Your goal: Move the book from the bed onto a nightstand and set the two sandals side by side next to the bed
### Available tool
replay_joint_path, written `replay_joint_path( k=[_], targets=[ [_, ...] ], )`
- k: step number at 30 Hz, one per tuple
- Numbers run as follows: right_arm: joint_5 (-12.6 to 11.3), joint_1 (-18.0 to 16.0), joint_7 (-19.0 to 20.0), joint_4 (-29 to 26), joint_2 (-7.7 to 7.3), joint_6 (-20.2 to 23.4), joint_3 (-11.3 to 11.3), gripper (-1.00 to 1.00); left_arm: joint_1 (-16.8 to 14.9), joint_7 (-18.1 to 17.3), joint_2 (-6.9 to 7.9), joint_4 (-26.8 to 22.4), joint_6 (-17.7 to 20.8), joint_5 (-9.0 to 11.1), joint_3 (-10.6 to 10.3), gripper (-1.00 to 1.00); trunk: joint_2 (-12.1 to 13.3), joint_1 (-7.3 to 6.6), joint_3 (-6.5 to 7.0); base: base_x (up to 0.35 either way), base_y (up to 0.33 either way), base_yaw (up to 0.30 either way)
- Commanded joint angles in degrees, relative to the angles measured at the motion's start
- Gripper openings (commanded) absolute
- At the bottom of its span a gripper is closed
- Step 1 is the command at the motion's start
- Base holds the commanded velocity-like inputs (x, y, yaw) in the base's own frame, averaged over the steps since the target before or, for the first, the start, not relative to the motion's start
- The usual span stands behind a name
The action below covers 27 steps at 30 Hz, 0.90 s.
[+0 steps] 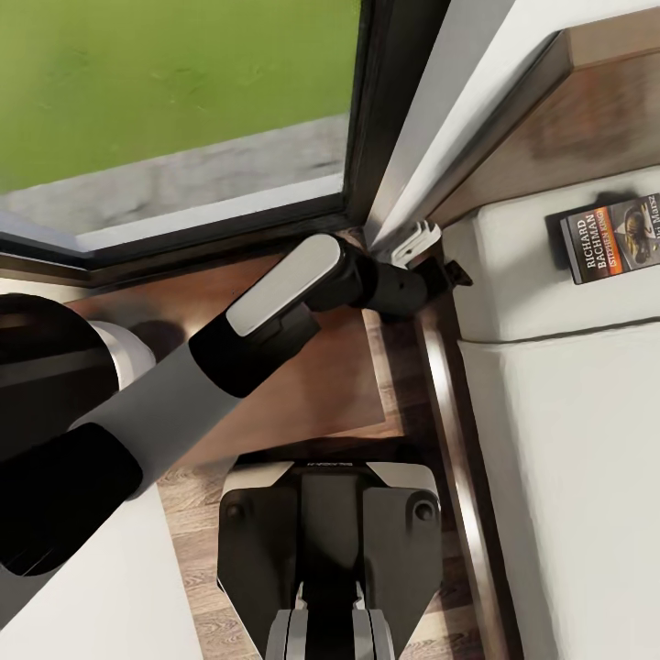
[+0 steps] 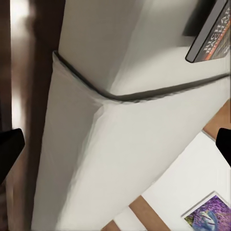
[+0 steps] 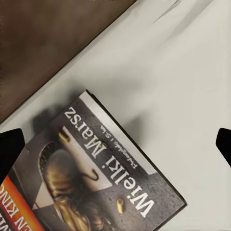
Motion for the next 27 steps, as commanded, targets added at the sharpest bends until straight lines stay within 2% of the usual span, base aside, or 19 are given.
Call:
replay_joint_path(
  k=[1,17,27],
  targets=[
    [-0.1,0.0,0.1,0.0,0.01,0.4,-0.2,1.0,0.0,0.3,-0.01,0.0,0.1,0.2,0.0,1.0,0.0,0.02,-0.03,0.0,0.0,0.0],
    [-0.1,0.1,0.2,1.2,0.25,-0.7,-0.2,1.0,3.0,0.8,-0.01,-4.1,-0.5,-0.2,-0.2,1.0,0.0,0.02,-0.03,0.0,0.0,0.0],
    [-0.1,0.2,0.2,1.7,0.29,-1.3,-0.2,1.0,4.9,4.1,-0.01,-7.3,-0.7,-0.5,0.1,1.0,0.0,0.02,-0.03,0.0,0.0,0.0]
  ],
)
